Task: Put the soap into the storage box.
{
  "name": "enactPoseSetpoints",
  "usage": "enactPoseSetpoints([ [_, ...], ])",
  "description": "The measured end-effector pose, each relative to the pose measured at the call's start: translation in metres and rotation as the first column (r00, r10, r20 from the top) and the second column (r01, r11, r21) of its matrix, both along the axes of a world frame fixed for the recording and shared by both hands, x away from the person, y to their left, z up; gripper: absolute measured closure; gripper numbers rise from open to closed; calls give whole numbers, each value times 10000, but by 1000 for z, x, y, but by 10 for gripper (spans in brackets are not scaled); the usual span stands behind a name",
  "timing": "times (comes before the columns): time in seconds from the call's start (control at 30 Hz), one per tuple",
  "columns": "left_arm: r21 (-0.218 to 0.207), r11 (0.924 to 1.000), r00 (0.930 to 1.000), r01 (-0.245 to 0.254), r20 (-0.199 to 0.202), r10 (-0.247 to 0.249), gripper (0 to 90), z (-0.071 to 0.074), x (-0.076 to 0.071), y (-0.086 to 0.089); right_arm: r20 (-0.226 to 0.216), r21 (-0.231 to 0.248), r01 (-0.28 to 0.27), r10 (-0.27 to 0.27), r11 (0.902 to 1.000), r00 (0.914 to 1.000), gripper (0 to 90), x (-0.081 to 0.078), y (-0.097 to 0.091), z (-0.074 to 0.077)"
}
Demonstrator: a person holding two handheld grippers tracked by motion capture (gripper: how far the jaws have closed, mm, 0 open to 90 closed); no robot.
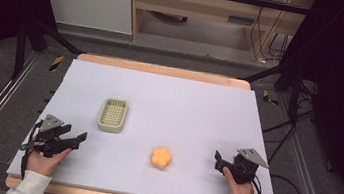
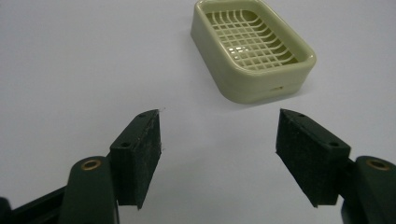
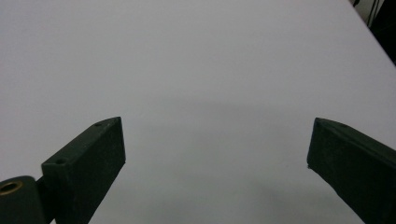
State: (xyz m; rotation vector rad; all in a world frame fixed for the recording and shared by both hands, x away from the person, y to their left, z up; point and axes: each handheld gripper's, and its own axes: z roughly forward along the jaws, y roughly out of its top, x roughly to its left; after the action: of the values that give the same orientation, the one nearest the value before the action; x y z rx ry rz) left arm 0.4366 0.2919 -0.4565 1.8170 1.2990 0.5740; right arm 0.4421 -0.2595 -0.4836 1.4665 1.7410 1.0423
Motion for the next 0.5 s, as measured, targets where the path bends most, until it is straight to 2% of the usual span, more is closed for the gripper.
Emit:
enactPoseSetpoints([
  [0.07, 63, 9999, 9999, 135, 22, -135, 307, 1, -1, -3, 149, -30, 73, -73, 10000, 9999, 42, 1, -1, 0],
  [0.33, 170, 9992, 9992, 370, 114, -372, 305, 2, -3, -11, 182, 93, -24, 22, 10000, 9998, 38, 1, -2, -1],
  [0.4, 60, 9991, 9990, 415, 151, -416, 304, 2, -4, -14, 167, 104, -60, 58, 9999, 9998, 27, 1, -2, -1],
  [0.5, 190, 9981, 9982, 586, 149, -589, 304, 3, -4, -17, 104, 37, 21, -21, 10000, 9999, 32, 2, -1, -2],
])
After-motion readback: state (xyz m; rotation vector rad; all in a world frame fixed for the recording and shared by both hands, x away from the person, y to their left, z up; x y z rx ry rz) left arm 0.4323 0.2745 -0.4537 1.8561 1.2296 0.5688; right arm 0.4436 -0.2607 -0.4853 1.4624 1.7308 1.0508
